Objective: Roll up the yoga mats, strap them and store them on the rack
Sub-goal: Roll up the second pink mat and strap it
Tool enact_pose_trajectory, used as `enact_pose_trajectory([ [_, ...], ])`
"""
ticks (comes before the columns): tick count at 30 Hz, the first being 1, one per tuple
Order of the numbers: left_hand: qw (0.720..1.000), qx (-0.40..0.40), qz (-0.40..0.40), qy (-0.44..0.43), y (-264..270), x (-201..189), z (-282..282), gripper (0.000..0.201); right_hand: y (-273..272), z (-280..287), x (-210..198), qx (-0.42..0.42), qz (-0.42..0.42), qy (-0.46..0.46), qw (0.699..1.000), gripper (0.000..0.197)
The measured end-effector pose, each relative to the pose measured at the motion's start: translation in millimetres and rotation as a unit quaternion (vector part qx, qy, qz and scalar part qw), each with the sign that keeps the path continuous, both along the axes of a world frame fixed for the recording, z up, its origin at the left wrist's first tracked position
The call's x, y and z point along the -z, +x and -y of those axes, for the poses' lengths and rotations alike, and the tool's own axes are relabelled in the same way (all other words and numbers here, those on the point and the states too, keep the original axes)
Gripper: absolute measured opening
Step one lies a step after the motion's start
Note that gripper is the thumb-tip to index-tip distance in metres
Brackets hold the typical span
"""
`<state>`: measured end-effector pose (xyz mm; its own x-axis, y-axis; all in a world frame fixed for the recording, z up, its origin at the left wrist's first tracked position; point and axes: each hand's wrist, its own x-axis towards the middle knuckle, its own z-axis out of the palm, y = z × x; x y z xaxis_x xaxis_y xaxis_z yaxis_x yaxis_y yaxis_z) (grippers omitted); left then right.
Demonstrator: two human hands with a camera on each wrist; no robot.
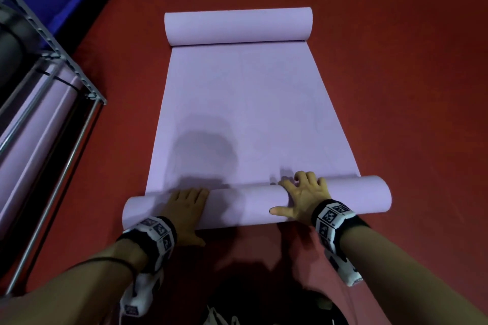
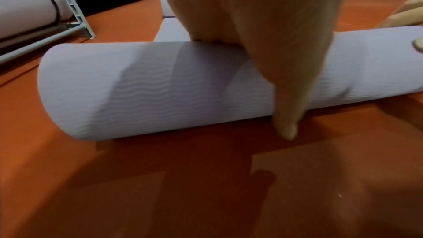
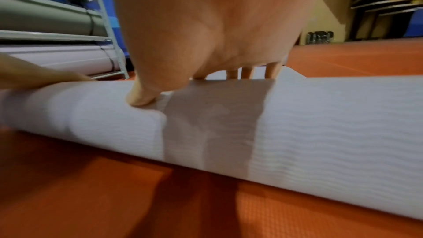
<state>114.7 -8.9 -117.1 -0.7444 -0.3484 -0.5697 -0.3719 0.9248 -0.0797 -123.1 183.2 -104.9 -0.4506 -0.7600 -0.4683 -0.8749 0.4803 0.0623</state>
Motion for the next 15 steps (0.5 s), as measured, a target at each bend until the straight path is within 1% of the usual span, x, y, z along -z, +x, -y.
enact_pose_trajectory([
  [1, 1.000, -0.003, -0.010, -0.008, -1.9, 2.1, 0.6, 0.115, 1.5, 1.6, -1.3, -0.010, -0.019, 0.006, 1.000, 0.108],
  [2, 0.999, -0.003, -0.026, -0.019, -4.6, 2.8, 1.9, 0.108, 3.5, 3.1, -2.9, -0.020, -0.036, 0.015, 0.999, 0.113],
  [3, 0.999, -0.007, -0.038, -0.027, -6.6, 3.3, 3.6, 0.100, 5.7, 4.1, -3.9, -0.027, -0.051, 0.021, 0.998, 0.111],
  [4, 0.998, -0.013, -0.047, -0.030, -8.2, 4.2, 5.5, 0.094, 8.6, 5.0, -4.6, -0.035, -0.061, 0.026, 0.997, 0.104],
  [5, 0.998, -0.025, -0.046, -0.025, -10.5, 4.1, 6.8, 0.091, 11.3, 5.2, -4.4, -0.047, -0.065, 0.028, 0.996, 0.101],
  [6, 0.998, -0.034, -0.042, -0.017, -13.4, 3.3, 8.2, 0.089, 14.0, 5.3, -4.8, -0.058, -0.067, 0.033, 0.996, 0.104],
  [8, 0.998, -0.049, -0.031, 0.003, -18.8, 0.9, 12.3, 0.089, 16.9, 5.8, -3.6, -0.074, -0.077, 0.050, 0.993, 0.114],
  [9, 0.998, -0.052, -0.022, 0.014, -21.9, -1.6, 13.6, 0.090, 17.3, 6.1, -3.3, -0.071, -0.079, 0.047, 0.993, 0.111],
  [12, 0.997, -0.054, 0.018, 0.049, -26.6, -7.8, 15.3, 0.097, 14.2, 5.3, -3.4, -0.054, -0.067, 0.012, 0.996, 0.086],
  [13, 0.995, -0.059, 0.033, 0.069, -26.4, -7.9, 16.1, 0.102, 13.9, 3.3, -4.9, -0.049, -0.061, 0.009, 0.997, 0.081],
  [15, 0.988, -0.078, 0.058, 0.123, -25.0, -7.1, 18.4, 0.109, 15.3, -2.1, -7.7, -0.045, -0.047, 0.021, 0.998, 0.082],
])
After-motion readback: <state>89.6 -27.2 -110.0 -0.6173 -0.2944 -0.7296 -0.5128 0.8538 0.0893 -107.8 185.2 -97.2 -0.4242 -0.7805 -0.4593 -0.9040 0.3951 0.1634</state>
